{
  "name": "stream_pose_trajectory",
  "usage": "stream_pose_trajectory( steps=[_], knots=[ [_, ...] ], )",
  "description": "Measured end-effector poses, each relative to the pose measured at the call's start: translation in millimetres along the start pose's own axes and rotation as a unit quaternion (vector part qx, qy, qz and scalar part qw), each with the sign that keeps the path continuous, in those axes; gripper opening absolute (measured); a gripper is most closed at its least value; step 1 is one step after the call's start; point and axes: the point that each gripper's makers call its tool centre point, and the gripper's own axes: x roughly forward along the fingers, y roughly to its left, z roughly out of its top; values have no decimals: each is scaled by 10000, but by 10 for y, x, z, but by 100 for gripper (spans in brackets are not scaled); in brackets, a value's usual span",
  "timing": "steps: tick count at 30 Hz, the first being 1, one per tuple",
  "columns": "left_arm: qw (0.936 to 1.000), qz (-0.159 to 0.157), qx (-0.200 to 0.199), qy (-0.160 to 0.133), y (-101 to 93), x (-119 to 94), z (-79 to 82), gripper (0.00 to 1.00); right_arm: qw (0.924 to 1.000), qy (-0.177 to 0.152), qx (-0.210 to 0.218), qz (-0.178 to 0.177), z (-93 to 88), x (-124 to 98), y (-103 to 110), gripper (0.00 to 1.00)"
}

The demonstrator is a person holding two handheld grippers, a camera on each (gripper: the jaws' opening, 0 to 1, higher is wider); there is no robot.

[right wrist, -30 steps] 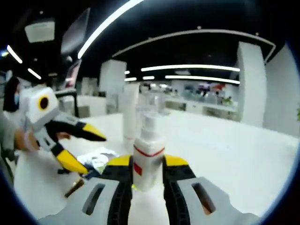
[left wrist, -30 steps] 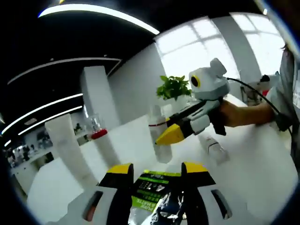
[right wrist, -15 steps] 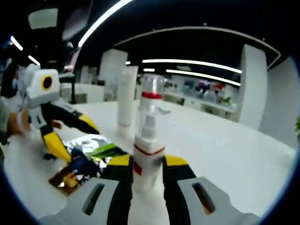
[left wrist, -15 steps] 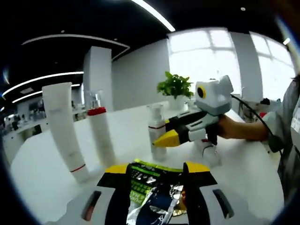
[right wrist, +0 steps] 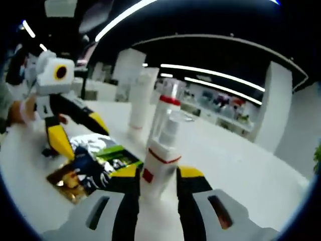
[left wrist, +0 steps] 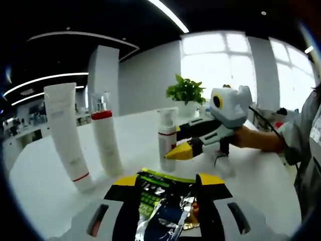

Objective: Arrange the skincare products in the storage area until every visible bottle or jar stands upright without overlapping.

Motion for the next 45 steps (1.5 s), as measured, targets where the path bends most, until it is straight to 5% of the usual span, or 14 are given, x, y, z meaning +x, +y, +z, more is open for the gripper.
stream_pose_trajectory(
  steps=[9,14,20,26,31,45],
  knots=[
    [9999,76,80,-46,3,-40,98,53,9995,-77,317,-50,57,-38,-4,32],
    [9999,96,64,-15,20,-56,88,54,9975,149,686,50,-32,-26,63,35],
    [9999,-27,148,-11,-78,-70,140,55,9972,264,703,-22,-68,12,37,22],
    [9994,-65,327,80,-155,-71,114,54,9966,324,749,-76,-97,32,6,22],
    [9996,-29,292,21,-139,-91,140,54,9980,326,523,-123,-101,92,-61,22],
    [10000,50,-2,-61,-94,-189,162,55,9970,226,733,50,-65,283,-169,22]
  ],
)
